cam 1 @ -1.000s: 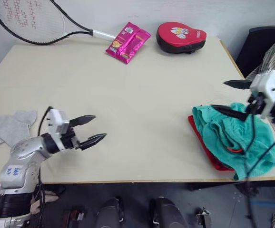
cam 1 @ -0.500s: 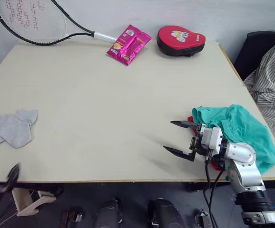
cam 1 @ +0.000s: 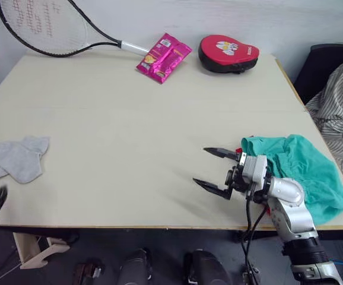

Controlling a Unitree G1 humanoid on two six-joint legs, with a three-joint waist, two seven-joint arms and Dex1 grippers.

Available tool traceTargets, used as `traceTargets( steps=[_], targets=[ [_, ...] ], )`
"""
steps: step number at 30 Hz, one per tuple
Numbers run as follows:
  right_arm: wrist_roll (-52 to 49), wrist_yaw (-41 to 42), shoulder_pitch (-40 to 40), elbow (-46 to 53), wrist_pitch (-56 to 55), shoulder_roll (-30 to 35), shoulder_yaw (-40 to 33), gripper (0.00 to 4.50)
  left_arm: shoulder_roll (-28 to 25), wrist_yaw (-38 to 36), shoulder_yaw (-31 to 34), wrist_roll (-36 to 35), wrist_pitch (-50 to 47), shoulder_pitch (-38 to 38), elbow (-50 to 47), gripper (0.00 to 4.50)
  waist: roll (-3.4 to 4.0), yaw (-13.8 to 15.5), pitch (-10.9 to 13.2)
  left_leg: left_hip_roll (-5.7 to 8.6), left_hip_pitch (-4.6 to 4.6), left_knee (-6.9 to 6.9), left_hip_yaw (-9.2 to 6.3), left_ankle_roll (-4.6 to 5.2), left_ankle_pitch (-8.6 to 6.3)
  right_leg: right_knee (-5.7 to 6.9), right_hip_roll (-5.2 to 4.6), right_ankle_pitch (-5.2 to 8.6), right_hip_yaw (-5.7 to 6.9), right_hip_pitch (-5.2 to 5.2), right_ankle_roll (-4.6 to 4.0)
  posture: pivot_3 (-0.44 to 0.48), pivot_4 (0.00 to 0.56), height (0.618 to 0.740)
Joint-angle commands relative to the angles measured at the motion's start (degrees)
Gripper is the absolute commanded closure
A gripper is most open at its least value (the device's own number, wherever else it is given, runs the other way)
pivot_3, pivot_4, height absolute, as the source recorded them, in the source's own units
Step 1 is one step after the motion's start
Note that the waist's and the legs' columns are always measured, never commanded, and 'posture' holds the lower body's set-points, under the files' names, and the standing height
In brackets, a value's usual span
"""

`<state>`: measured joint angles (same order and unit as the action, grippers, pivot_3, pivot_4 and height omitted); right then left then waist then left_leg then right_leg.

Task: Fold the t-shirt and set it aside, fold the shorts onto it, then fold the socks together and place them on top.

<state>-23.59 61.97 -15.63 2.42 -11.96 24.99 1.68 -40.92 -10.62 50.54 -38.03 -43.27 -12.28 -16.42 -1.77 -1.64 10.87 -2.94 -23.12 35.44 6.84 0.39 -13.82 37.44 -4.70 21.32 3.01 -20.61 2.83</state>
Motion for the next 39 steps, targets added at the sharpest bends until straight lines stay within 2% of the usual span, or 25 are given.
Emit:
traceTargets(
  steps=[1,3,6,9,11,14,18,21,25,28,30,33,36,39],
  targets=[
    [-1.1,-0.5,-1.5,1.4,0.9,0.1,-0.4,0.06,-6.9,3.6,-9.3,4.1,-6.0,11.9,7.6,0.00,0.00,0.0,0.0,0.01,-0.01,-0.02,-0.02,-0.02,0.02,0.00,0.02,0.00,0.02,-0.02,0.00,0.000,0.150,0.740],
    [-0.9,-0.9,-1.7,1.5,1.3,-0.1,-0.2,0.06,-9.1,5.9,-16.9,8.7,-8.3,20.7,15.1,0.00,0.00,0.0,0.0,0.05,0.00,-0.17,0.02,-0.06,0.07,-0.01,0.01,0.00,0.02,-0.04,0.01,0.000,0.150,0.740],
    [-0.4,-3.1,-1.7,2.8,2.4,-0.8,-0.1,0.06,-8.0,7.7,-25.7,14.3,-6.5,34.4,26.6,0.00,-0.07,-0.3,0.0,0.09,-0.02,-0.30,0.12,-0.10,0.34,0.05,0.03,-0.05,0.01,-0.18,0.12,0.000,0.150,0.740],
    [0.0,-5.0,-1.3,4.3,3.3,-1.4,0.2,0.06,-6.1,8.6,-29.8,18.2,-4.5,43.1,37.1,0.00,-0.15,-0.3,0.0,0.02,-0.17,-0.32,0.20,-0.22,0.42,0.36,0.12,-0.09,0.02,-0.53,0.24,0.000,0.150,0.740],
    [0.3,-5.7,-0.3,5.4,3.5,-1.4,0.4,0.06,-4.9,8.6,-31.5,20.8,0.0,47.8,46.2,0.00,-0.17,-0.1,0.0,-0.03,-0.26,-0.30,0.28,-0.34,0.48,0.54,0.19,-0.08,0.00,-0.78,0.27,0.000,0.150,0.740],
    [0.8,-6.8,1.1,6.5,3.4,-1.3,0.4,0.06,-3.5,8.1,-32.8,23.1,4.3,52.7,57.0,0.00,-0.21,0.0,0.0,-0.16,-0.27,-0.28,0.36,-0.44,0.55,0.55,0.32,-0.08,0.00,-0.85,0.28,0.000,0.150,0.740],
    [1.1,-9.0,2.6,7.7,3.6,-1.3,-0.5,0.00,-3.2,10.6,-33.7,26.2,7.6,56.3,64.2,0.87,-0.21,-0.1,0.0,-0.14,-0.22,-0.22,0.39,-0.40,0.64,0.62,0.29,-0.08,-0.05,-0.79,0.28,0.000,0.150,0.740],
    [0.9,-9.7,3.9,8.6,3.9,-1.1,-0.6,0.00,-3.4,8.3,-36.0,28.1,7.3,57.5,67.6,1.81,-0.23,-0.2,-0.1,-0.13,-0.09,-0.19,0.62,-0.36,0.74,0.62,0.18,-0.10,-0.04,-0.76,0.23,0.000,0.150,0.740],
    [1.0,-9.8,4.7,8.9,3.9,-0.8,-0.7,0.00,-3.9,7.6,-35.6,28.4,8.7,57.9,70.9,3.04,-0.22,-0.3,-0.1,-0.17,0.08,-0.19,0.84,-0.38,0.80,0.71,0.16,-0.13,-0.06,-0.77,0.18,0.000,0.150,0.740],
    [1.0,-10.0,4.7,8.7,3.8,-0.7,-0.8,0.00,-4.2,6.7,-35.1,28.1,9.1,57.5,71.0,3.96,-0.22,-0.4,-0.1,-0.22,0.11,-0.19,0.91,-0.42,0.78,0.95,0.16,-0.13,-0.09,-0.90,0.18,0.000,0.150,0.740],
    [1.0,-9.9,4.7,8.5,3.8,-0.6,-1.0,0.00,-4.2,4.2,-35.5,27.7,9.4,55.9,67.3,4.49,-0.22,-0.4,-0.1,-0.27,0.18,-0.19,0.93,-0.47,0.76,1.09,0.17,-0.13,-0.09,-0.92,0.18,0.000,0.150,0.740],
    [1.0,-9.8,4.8,8.4,3.8,-0.2,-1.2,0.00,-3.6,-0.5,-36.7,27.0,9.6,52.3,57.8,4.49,-0.22,-0.3,-0.1,-0.30,0.17,-0.19,0.94,-0.50,0.74,1.12,0.19,-0.13,-0.09,-0.95,0.18,0.000,0.150,0.740],
    [1.1,-9.7,5.3,8.6,4.0,0.3,-1.2,0.00,-3.4,-7.7,-39.4,24.3,3.9,45.0,39.9,4.49,-0.23,0.0,-0.1,-0.30,0.11,-0.18,0.92,-0.50,0.74,1.09,0.17,-0.13,-0.09,-0.95,0.18,0.000,0.150,0.740],
    [0.7,-9.8,5.7,8.9,4.4,0.9,-1.8,0.00,-3.9,-11.9,-41.1,21.7,-2.4,37.6,23.2,4.49,-0.23,0.3,-0.1,-0.29,0.02,-0.15,0.84,-0.48,0.73,1.03,0.14,-0.13,-0.09,-0.94,0.18,0.000,0.150,0.740]
  ],
)
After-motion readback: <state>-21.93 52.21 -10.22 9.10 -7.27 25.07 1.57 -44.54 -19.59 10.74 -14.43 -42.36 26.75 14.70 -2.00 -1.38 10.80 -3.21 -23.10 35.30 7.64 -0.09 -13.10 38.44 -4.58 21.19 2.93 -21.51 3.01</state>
